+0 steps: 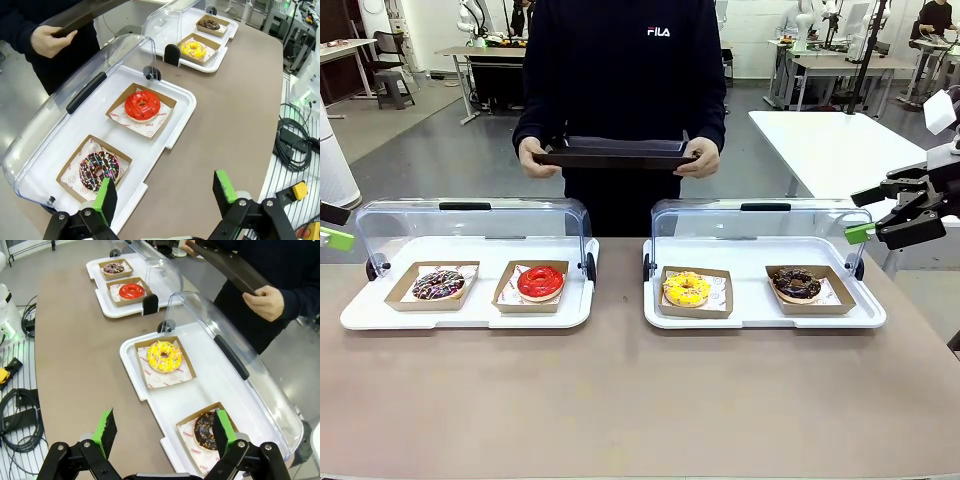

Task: Provide the desired donut to the person.
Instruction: Pick up and lift the Paper togo box containing the Donut pointed at by the person.

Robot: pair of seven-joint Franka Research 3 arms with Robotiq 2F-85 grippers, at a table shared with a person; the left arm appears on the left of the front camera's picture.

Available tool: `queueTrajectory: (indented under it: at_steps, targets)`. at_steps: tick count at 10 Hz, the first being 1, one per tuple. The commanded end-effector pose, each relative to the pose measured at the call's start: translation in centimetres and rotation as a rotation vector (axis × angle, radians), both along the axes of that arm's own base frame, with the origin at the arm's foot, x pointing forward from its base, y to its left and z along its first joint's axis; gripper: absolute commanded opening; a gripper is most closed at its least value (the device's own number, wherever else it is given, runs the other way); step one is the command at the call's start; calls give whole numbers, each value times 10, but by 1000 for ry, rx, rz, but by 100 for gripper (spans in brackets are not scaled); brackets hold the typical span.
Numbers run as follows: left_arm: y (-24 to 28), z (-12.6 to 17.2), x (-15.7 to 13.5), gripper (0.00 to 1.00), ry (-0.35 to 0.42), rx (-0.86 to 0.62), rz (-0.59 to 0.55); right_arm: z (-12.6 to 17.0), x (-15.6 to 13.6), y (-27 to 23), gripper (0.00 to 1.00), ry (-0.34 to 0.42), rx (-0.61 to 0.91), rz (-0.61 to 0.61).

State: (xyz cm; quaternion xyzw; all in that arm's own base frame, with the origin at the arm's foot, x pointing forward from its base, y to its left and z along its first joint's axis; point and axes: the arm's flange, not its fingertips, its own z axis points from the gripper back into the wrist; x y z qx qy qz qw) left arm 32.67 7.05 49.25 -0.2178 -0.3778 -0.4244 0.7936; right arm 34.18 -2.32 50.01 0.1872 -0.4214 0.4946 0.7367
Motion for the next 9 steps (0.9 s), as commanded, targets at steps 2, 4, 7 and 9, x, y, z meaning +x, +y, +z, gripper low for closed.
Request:
queueTrajectory:
  at_steps: [2, 4, 7, 9]
  targets:
    - [2, -1, 1, 100, -8, -11, -12, -1, 3, 1, 100, -11, 18, 13]
    - [2, -1, 1, 100, -8, -11, -12, -1, 3, 1, 100, -11, 18, 13]
    - [2, -1, 1, 100, -8, -11, -12, -1, 3, 1, 100, -11, 18, 13]
    - [2, -1, 1, 100, -8, -11, -12, -1, 3, 1, 100, -11, 18, 13]
